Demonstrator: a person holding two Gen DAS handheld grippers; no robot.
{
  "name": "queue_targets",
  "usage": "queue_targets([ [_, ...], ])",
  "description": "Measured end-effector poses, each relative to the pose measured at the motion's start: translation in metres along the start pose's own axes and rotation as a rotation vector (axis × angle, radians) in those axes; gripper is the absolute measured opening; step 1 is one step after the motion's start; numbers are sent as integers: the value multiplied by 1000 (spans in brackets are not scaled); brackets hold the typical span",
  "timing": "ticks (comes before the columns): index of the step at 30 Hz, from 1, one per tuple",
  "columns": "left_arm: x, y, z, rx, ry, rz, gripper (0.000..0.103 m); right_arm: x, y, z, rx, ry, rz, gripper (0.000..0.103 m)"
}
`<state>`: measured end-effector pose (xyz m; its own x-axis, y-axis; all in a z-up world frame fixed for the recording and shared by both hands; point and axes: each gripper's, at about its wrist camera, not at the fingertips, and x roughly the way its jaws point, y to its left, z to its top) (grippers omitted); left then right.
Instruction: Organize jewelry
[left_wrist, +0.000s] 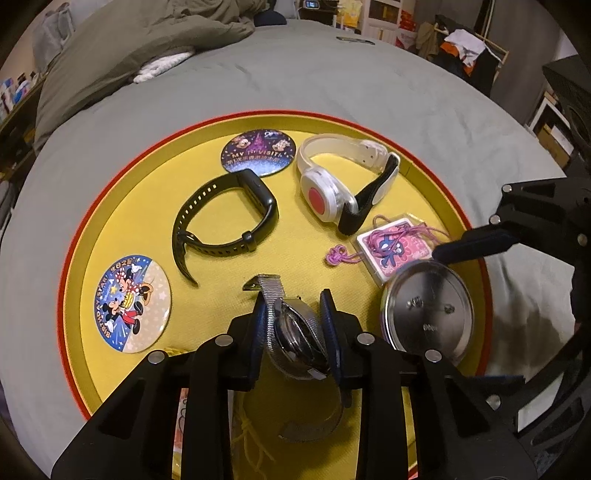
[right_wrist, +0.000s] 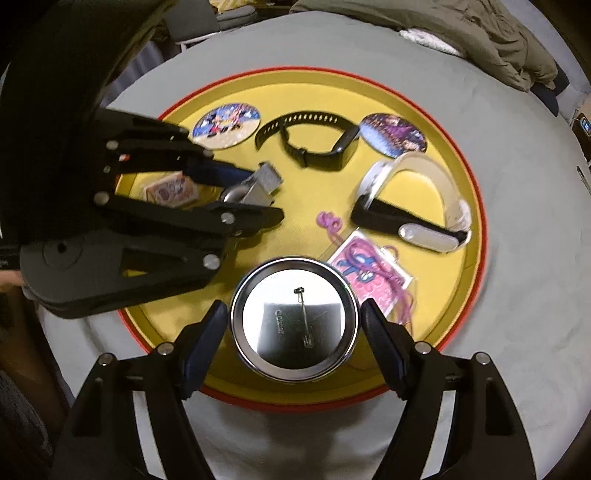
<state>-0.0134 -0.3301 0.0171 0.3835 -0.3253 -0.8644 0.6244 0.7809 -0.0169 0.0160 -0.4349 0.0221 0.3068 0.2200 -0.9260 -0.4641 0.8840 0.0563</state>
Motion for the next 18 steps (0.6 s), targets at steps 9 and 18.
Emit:
queue_targets([
  [9, -6, 5, 1, -8, -17, 0, 22, -6, 2, 3, 1, -7, -1, 70],
  [18, -9, 9, 0, -25, -28, -29, 19, -6, 0, 1, 22, -20, -11, 70],
])
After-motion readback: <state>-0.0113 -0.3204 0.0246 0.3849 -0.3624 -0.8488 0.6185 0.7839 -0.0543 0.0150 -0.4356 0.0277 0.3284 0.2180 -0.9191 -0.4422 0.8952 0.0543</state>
